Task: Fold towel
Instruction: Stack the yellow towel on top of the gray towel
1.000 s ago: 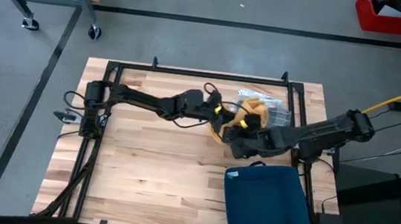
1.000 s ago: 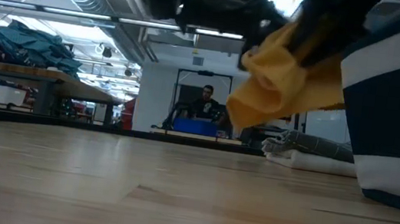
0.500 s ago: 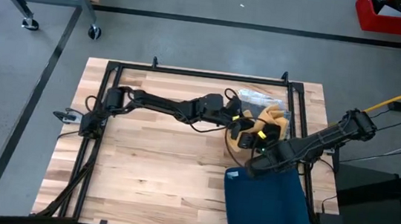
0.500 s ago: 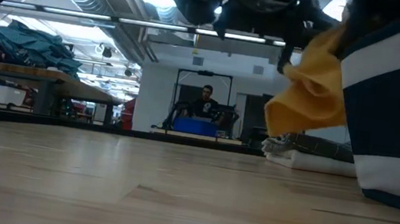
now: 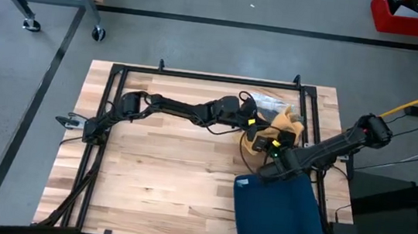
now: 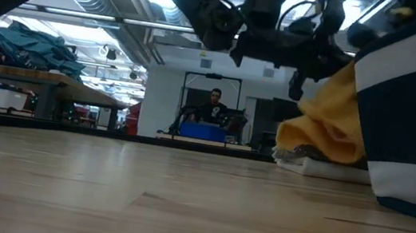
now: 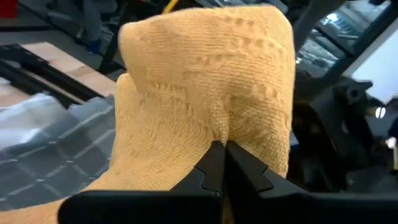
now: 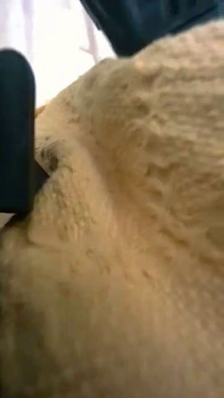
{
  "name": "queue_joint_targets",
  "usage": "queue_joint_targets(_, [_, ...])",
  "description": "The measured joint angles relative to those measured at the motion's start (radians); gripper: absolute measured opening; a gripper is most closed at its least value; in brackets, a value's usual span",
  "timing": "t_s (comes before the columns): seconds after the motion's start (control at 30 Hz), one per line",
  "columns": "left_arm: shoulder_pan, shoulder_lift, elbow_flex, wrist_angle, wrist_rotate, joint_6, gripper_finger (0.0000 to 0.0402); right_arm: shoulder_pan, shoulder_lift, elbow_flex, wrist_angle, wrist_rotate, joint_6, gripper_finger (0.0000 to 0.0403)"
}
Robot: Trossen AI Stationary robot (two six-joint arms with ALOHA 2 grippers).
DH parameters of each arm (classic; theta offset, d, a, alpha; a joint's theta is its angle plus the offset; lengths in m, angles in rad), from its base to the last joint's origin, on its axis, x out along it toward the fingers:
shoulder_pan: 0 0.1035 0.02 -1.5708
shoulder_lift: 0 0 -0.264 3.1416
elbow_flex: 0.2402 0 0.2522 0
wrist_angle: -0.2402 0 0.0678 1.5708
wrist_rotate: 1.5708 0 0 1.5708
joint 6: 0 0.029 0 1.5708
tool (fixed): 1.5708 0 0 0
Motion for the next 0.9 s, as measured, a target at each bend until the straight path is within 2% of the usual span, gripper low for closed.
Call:
queue_joint_targets(0.13, [0.027,0.029,0.000,0.002,-0.012,0.009,0.0003,-0.054,0.000,-0.087,0.114,0.016,-0.007,0.0013])
queue_joint_targets(0.33, [0.073,0.052,-0.001,-0.006,-0.022,0.039,0.0004,-0.122,0.000,-0.174,0.231,0.018,-0.029,0.0048])
queue_joint_targets(0.5, [0.103,0.051,-0.001,-0.019,-0.047,0.137,0.0004,-0.162,0.000,-0.189,0.244,0.017,-0.039,0.0054])
queue_joint_targets(0.67, [0.112,0.051,-0.001,-0.026,-0.047,0.213,0.0004,-0.186,0.000,-0.183,0.272,0.010,-0.141,0.0055])
queue_joint_targets(0.9, [0.110,0.051,-0.001,-0.026,-0.046,0.259,0.0004,-0.232,0.000,-0.183,0.349,-0.080,-0.167,0.0055])
